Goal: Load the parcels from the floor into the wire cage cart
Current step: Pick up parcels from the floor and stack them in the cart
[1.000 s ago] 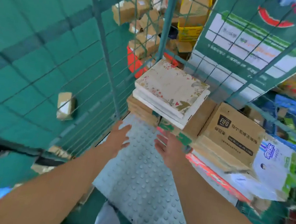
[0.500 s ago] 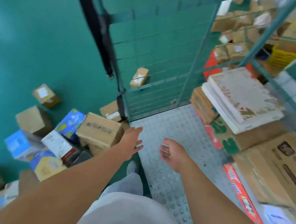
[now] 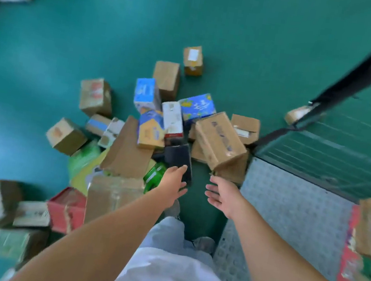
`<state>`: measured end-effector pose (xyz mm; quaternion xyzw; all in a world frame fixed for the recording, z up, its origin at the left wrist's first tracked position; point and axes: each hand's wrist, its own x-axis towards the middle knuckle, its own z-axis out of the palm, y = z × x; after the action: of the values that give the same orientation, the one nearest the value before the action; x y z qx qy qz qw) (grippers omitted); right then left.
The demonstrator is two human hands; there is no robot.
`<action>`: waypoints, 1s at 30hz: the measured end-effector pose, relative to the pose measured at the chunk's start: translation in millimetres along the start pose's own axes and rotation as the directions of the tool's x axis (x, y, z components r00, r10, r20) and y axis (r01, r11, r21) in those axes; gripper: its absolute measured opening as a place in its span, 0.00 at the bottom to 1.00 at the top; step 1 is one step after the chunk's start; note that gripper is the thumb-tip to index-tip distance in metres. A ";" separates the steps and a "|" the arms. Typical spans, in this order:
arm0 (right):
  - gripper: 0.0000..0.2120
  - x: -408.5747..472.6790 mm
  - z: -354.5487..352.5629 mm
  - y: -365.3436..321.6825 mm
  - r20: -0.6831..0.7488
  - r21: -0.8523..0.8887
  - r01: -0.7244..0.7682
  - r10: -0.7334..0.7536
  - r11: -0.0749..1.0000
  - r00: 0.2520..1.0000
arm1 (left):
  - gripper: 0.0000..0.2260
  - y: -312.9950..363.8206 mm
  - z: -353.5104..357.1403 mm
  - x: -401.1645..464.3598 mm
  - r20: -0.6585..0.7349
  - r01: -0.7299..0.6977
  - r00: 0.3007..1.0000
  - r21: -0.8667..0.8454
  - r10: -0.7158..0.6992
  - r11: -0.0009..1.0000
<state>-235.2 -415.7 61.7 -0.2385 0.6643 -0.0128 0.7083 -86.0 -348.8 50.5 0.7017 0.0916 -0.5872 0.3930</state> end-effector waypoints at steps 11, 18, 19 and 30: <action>0.14 49.0 165.5 -34.7 0.105 -0.451 -0.020 0.076 0.892 0.992 | 0.17 15.7 -142.5 51.7 -0.176 0.077 0.973 -0.364 -0.150 0.928; 0.15 73.4 231.3 -44.4 0.119 -0.627 -0.028 0.131 0.778 0.984 | 0.18 19.6 -191.2 77.8 -0.226 0.060 0.953 -0.514 -0.202 0.856; 0.14 77.5 239.2 -44.4 0.120 -0.649 -0.033 0.144 0.760 0.982 | 0.18 18.2 -196.1 81.8 -0.232 0.061 0.948 -0.539 -0.217 0.840; 0.10 149.4 292.0 -42.2 0.124 -0.828 -0.067 0.299 0.556 0.946 | 0.23 -3.3 -216.2 132.1 -0.313 0.011 0.893 -0.704 -0.324 0.711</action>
<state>71.5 -409.5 -61.9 -0.4657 0.5214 0.3981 0.5940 113.5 -248.1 -68.9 0.6027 0.4477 -0.3824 0.5385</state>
